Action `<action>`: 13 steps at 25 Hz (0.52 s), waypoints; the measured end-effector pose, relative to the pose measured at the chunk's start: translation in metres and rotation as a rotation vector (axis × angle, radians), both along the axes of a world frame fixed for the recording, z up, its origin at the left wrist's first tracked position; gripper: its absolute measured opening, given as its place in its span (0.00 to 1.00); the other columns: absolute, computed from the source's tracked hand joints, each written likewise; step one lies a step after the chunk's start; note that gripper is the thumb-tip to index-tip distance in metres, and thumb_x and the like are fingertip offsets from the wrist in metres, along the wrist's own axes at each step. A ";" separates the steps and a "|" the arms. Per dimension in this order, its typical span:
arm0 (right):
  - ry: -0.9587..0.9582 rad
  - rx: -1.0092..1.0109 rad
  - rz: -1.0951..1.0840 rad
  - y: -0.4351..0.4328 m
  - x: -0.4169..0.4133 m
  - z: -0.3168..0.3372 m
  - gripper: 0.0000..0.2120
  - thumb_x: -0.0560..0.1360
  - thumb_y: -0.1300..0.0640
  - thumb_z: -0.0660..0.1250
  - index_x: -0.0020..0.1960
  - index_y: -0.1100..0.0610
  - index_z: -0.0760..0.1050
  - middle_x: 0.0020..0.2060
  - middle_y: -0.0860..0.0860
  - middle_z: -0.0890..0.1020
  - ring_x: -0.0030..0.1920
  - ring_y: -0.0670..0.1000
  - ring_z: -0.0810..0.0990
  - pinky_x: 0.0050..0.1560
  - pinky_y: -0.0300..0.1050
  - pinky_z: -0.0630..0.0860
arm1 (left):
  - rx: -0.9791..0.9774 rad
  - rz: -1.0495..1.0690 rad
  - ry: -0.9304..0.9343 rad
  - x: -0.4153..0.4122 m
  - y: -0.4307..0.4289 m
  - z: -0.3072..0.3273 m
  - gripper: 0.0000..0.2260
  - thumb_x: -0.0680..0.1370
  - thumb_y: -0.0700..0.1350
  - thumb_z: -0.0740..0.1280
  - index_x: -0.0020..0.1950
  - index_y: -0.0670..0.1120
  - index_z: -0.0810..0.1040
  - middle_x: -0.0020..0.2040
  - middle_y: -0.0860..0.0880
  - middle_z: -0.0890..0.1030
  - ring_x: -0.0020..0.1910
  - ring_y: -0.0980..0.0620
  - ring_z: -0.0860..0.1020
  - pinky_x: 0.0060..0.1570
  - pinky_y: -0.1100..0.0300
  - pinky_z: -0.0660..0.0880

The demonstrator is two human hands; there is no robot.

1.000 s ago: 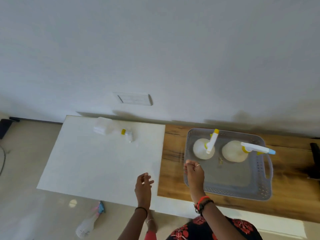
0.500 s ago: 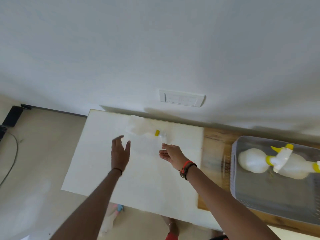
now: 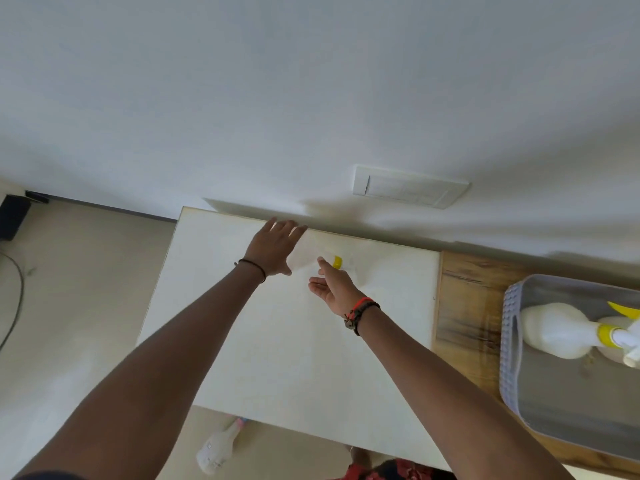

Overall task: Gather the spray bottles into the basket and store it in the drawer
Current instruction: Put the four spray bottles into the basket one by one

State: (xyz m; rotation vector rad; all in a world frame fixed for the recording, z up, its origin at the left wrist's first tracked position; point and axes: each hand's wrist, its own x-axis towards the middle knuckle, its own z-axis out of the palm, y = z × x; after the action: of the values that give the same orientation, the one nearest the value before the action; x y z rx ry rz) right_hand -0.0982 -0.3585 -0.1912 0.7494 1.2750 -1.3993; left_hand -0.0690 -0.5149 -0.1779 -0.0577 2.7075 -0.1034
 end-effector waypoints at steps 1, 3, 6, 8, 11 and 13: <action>0.002 -0.008 0.003 0.000 -0.001 0.001 0.26 0.78 0.49 0.63 0.69 0.65 0.66 0.62 0.64 0.76 0.52 0.53 0.75 0.58 0.43 0.76 | 0.020 0.031 0.015 -0.001 0.003 0.000 0.45 0.66 0.53 0.75 0.76 0.45 0.55 0.74 0.44 0.64 0.73 0.45 0.64 0.75 0.54 0.57; -0.003 -0.034 -0.002 0.003 0.000 0.004 0.26 0.78 0.49 0.63 0.69 0.64 0.66 0.57 0.63 0.77 0.50 0.53 0.76 0.59 0.42 0.76 | 0.119 0.151 0.044 0.004 0.009 0.001 0.44 0.65 0.50 0.76 0.75 0.44 0.58 0.72 0.44 0.67 0.70 0.44 0.67 0.70 0.55 0.63; -0.024 -0.072 -0.019 0.018 0.008 0.014 0.22 0.79 0.51 0.62 0.68 0.62 0.66 0.50 0.60 0.77 0.46 0.53 0.77 0.60 0.44 0.76 | 0.292 0.336 0.075 0.024 0.020 0.006 0.44 0.63 0.50 0.77 0.74 0.43 0.60 0.70 0.44 0.68 0.68 0.44 0.68 0.66 0.54 0.68; -0.038 -0.092 -0.021 0.034 0.017 0.020 0.20 0.80 0.54 0.61 0.68 0.62 0.66 0.55 0.61 0.76 0.52 0.56 0.77 0.62 0.46 0.76 | 0.443 0.446 0.094 0.041 0.032 0.011 0.45 0.62 0.50 0.78 0.73 0.43 0.61 0.69 0.43 0.68 0.67 0.42 0.69 0.65 0.52 0.69; -0.032 -0.130 -0.039 0.065 0.029 0.029 0.17 0.81 0.56 0.59 0.67 0.61 0.68 0.57 0.61 0.76 0.54 0.57 0.78 0.60 0.48 0.78 | 0.706 0.593 0.079 0.065 0.061 0.018 0.46 0.59 0.49 0.81 0.72 0.45 0.62 0.68 0.44 0.68 0.65 0.45 0.70 0.63 0.51 0.72; -0.012 -0.150 -0.001 0.090 0.035 0.038 0.12 0.81 0.53 0.59 0.61 0.55 0.74 0.57 0.58 0.78 0.52 0.55 0.79 0.54 0.46 0.79 | 0.843 0.649 0.088 0.081 0.087 0.024 0.46 0.58 0.48 0.81 0.71 0.47 0.62 0.66 0.47 0.68 0.65 0.47 0.71 0.59 0.53 0.74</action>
State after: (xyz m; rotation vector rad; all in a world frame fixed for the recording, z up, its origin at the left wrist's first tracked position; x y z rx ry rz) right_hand -0.0630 -0.2681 -0.1528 0.6553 1.1459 -1.4717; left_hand 0.0117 -0.4280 -0.1543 -0.6713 2.4459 1.2177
